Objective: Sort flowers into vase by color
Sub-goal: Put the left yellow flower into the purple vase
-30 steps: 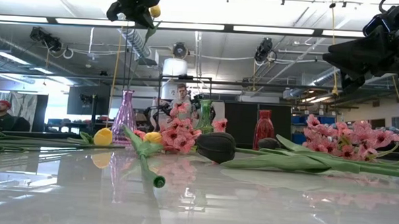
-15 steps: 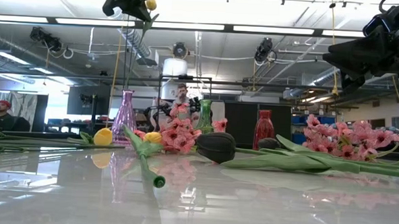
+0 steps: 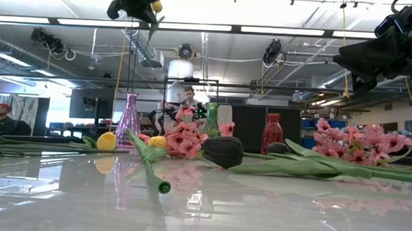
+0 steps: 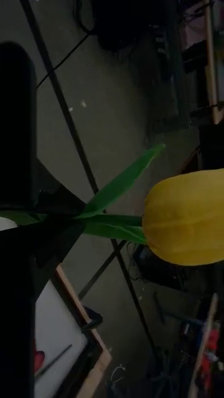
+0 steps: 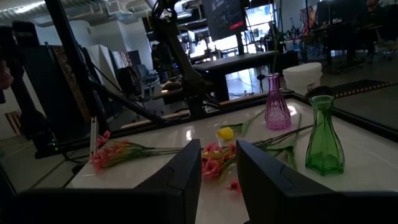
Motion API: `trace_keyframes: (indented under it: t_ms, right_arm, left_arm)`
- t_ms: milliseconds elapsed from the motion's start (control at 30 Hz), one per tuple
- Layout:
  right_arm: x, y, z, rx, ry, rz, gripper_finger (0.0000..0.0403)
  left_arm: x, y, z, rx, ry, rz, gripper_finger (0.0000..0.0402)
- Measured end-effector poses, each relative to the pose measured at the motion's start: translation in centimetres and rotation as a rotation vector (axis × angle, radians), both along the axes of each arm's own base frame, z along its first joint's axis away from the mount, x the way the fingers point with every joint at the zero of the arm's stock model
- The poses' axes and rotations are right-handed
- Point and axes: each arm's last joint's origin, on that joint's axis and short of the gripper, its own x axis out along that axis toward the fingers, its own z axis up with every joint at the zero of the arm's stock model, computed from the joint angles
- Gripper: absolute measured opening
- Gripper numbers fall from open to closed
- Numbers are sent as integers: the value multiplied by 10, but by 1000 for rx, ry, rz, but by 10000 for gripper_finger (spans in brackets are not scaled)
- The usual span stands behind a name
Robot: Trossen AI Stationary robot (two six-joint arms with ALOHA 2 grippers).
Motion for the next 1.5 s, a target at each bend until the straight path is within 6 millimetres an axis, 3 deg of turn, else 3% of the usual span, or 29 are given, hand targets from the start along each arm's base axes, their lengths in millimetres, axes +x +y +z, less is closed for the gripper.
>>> trace_keyframes:
  t_ms: [267,500,1067,1200,1500]
  right_arm:
    - [0,0,0,0,0,0,110]
    - [0,0,0,0,-1,0,110]
    - [0,0,0,0,0,0,110]
    - [0,0,0,0,0,0,110]
    - [0,0,0,0,0,0,110]
  left_arm:
    - [9,-3,-33,-33,53,-30,27]
    - [11,-2,-48,-44,69,-31,27]
    - [4,-5,-62,-142,190,-7,29]
    - [3,-6,-64,-164,200,0,56]
    - [-1,-8,-70,-232,221,26,166]
